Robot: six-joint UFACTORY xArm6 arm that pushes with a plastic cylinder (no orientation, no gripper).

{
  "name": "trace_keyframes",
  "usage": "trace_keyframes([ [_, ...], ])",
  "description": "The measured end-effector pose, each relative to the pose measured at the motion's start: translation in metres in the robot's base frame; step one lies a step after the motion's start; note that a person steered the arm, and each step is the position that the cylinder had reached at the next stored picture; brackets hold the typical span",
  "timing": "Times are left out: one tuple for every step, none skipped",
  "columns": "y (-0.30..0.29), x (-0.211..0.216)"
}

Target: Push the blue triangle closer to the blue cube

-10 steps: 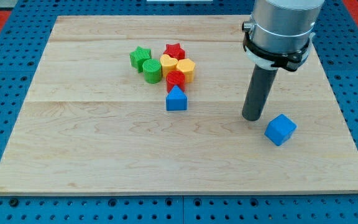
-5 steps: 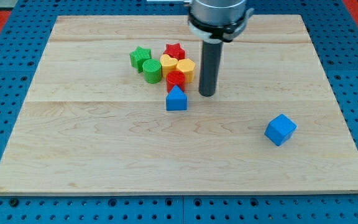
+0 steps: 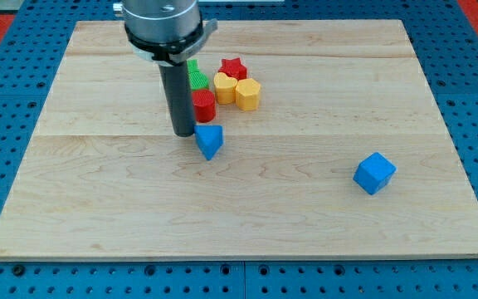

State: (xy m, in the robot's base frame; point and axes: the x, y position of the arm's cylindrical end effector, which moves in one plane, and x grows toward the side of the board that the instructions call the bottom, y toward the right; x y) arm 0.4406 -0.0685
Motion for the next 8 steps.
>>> trace_keyframes([
  [0.044, 0.018],
  [0.091, 0.029],
  [0.105, 0.034],
  [0.079, 0.035],
  [0.086, 0.044],
  [0.106, 0.069],
  [0.139, 0.075],
  [0.176, 0.075],
])
